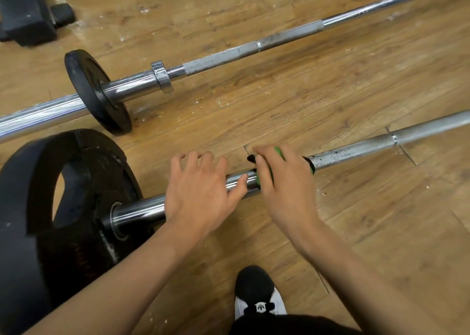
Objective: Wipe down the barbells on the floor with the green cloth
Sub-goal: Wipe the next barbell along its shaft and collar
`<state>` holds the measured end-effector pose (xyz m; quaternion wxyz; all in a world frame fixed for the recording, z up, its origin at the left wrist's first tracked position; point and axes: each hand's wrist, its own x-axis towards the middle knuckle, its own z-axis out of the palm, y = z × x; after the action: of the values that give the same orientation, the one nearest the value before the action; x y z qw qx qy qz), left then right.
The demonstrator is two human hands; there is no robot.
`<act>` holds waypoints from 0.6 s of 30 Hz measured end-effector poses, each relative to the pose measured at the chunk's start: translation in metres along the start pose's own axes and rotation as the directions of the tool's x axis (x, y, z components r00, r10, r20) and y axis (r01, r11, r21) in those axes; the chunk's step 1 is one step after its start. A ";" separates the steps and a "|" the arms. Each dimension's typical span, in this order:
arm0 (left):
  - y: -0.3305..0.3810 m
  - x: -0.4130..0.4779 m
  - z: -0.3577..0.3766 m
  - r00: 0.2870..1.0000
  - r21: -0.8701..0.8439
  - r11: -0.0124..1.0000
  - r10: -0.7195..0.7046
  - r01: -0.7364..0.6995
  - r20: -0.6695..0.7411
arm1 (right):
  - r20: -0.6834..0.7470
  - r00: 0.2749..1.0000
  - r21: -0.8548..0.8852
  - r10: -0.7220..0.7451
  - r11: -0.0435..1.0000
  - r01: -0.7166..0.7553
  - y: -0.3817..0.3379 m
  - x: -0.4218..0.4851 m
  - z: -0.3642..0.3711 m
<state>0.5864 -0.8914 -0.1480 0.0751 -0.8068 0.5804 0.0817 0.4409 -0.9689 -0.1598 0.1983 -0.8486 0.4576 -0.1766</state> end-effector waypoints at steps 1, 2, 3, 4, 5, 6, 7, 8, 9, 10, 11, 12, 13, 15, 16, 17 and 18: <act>0.001 -0.002 0.001 1.000 -0.003 1.000 0.003 -0.003 -0.003 | -0.025 1.000 -0.005 -0.010 1.000 0.010 0.000 -0.018 0.000; 0.002 -0.004 0.002 1.000 -0.005 1.000 0.004 -0.004 -0.007 | -0.028 0.999 -0.034 -0.030 0.999 0.029 0.001 -0.034 0.001; 0.003 -0.007 0.002 1.000 -0.008 1.000 0.002 -0.002 -0.013 | -0.021 0.998 -0.058 -0.058 0.997 0.057 0.002 -0.045 0.000; 0.004 -0.010 0.003 1.000 -0.010 1.000 -0.003 0.003 -0.019 | -0.015 0.996 -0.056 -0.084 0.995 0.083 0.004 -0.049 -0.001; 0.005 -0.013 0.005 1.000 -0.009 1.000 -0.006 0.005 -0.022 | -0.015 0.995 -0.024 -0.098 0.995 0.097 0.006 -0.048 -0.004; 0.006 -0.015 0.006 1.000 -0.004 1.000 -0.006 0.006 -0.020 | -0.019 0.995 0.011 -0.095 0.995 0.095 0.007 -0.042 -0.005; 0.007 -0.017 0.007 1.000 0.002 1.000 -0.005 0.005 -0.017 | -0.016 0.997 0.031 -0.073 0.997 0.074 0.005 -0.033 -0.007; 0.008 -0.019 0.008 1.000 0.003 1.000 -0.004 0.004 -0.015 | 0.009 0.999 0.035 -0.033 0.999 0.033 0.003 -0.020 -0.010; 0.009 -0.021 0.009 1.000 -0.001 1.000 -0.003 0.003 -0.014 | 0.073 0.997 0.018 0.018 1.000 -0.020 -0.001 -0.005 -0.013; 0.011 -0.023 0.009 1.000 -0.006 1.000 -0.003 0.003 -0.013 | 0.157 0.985 -0.027 0.077 0.997 -0.074 -0.002 0.008 -0.013; 0.012 -0.025 0.010 1.000 -0.012 1.000 -0.002 0.002 -0.011 | 0.238 0.962 -0.074 0.131 0.990 -0.117 -0.002 0.017 -0.012; 0.013 -0.027 0.011 1.000 -0.015 1.000 -0.002 0.002 -0.012 | 0.296 0.941 -0.103 0.166 0.985 -0.141 -0.002 0.022 -0.011; 0.013 -0.028 0.012 1.000 -0.017 1.000 0.000 0.000 -0.019 | 0.311 0.934 -0.122 0.175 0.982 -0.144 -0.002 0.023 -0.010; 0.015 -0.032 0.013 0.999 -0.023 1.000 0.003 -0.004 -0.034 | 0.210 0.971 -0.155 0.112 0.985 -0.080 -0.003 0.010 -0.009; 0.016 -0.034 0.013 0.999 -0.026 1.000 0.003 -0.004 -0.035 | 0.118 0.991 -0.143 0.067 0.988 -0.050 -0.003 -0.003 -0.008; 0.017 -0.036 0.013 1.000 -0.028 1.000 0.004 -0.005 -0.030 | 0.029 0.999 -0.092 0.039 0.995 -0.037 -0.003 -0.019 -0.006; 0.019 -0.038 0.013 1.000 -0.028 1.000 0.002 -0.002 -0.021 | -0.046 0.999 -0.025 0.022 0.999 -0.024 0.000 -0.037 -0.004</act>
<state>0.5560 -0.8599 -0.1525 0.0576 -0.8079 0.5808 0.0814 0.4202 -0.9383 -0.1610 0.1790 -0.8415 0.4739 -0.1877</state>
